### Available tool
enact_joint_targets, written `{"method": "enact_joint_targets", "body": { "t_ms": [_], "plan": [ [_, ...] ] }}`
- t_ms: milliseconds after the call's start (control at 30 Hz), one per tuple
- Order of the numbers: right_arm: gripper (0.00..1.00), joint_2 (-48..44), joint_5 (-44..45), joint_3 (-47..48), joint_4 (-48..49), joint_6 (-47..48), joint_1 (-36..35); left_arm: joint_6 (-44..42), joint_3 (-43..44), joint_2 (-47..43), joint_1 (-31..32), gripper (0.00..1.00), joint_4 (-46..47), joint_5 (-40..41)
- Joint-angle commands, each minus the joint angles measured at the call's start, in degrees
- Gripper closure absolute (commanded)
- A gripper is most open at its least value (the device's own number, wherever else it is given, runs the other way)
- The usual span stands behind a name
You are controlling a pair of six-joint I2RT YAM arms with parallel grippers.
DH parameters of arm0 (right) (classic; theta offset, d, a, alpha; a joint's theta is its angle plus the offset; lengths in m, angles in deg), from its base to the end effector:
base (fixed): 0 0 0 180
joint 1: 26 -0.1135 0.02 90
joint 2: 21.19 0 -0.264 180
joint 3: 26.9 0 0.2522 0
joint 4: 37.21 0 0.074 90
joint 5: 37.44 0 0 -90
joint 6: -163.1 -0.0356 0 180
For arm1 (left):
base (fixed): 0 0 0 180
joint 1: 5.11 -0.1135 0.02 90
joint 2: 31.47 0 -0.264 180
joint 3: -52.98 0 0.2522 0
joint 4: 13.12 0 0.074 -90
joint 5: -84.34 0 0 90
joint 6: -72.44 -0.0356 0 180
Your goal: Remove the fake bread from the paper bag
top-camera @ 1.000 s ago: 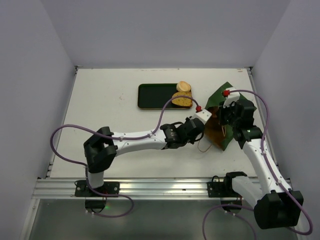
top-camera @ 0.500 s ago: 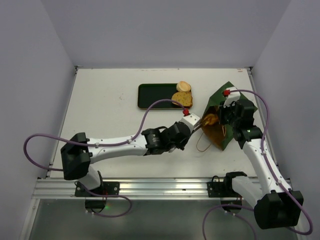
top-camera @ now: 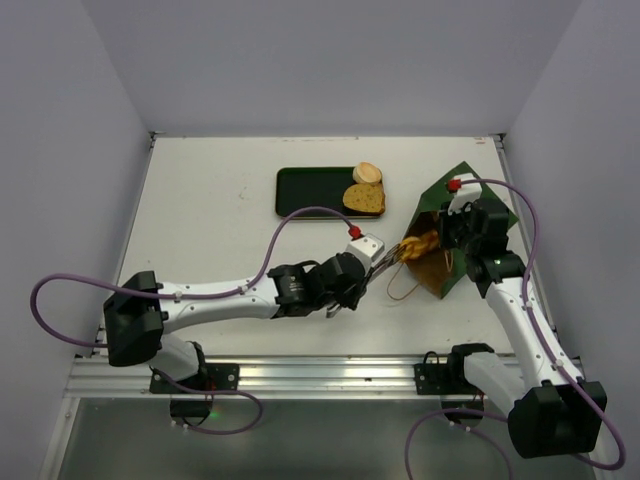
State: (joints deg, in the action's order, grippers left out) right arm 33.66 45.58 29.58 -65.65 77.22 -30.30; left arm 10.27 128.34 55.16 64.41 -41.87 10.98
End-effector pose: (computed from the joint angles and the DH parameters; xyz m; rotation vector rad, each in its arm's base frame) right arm 0.2168 0.0206 0.2872 -0.2256 2.0248 0.1261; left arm 0.1266 -0.3099 0.2582 0.6708 2.2015 -0.5820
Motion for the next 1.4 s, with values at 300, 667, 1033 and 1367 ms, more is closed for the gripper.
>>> {"method": "enact_joint_targets", "body": {
  "t_ms": [300, 667, 1033, 1367],
  "plan": [
    [1.0, -0.4, 0.6, 0.3, 3.9, 0.1, 0.4, 5.9, -7.5, -8.7, 0.3, 1.0, 4.2, -0.5],
    [1.0, -0.6, 0.3, 0.3, 3.6, 0.1, 0.5, 6.4, -7.2, -7.8, 0.2, 0.71, 6.3, -1.5],
    [1.0, -0.8, -0.1, 0.1, 3.6, 0.2, 0.5, 5.7, -6.7, -6.7, -1.0, 0.61, 7.6, -3.2],
    [1.0, -0.9, -0.3, 0.0, 3.6, 0.3, 0.4, 4.4, -3.7, -3.7, -2.2, 0.56, 7.3, -4.3]
  ]
}}
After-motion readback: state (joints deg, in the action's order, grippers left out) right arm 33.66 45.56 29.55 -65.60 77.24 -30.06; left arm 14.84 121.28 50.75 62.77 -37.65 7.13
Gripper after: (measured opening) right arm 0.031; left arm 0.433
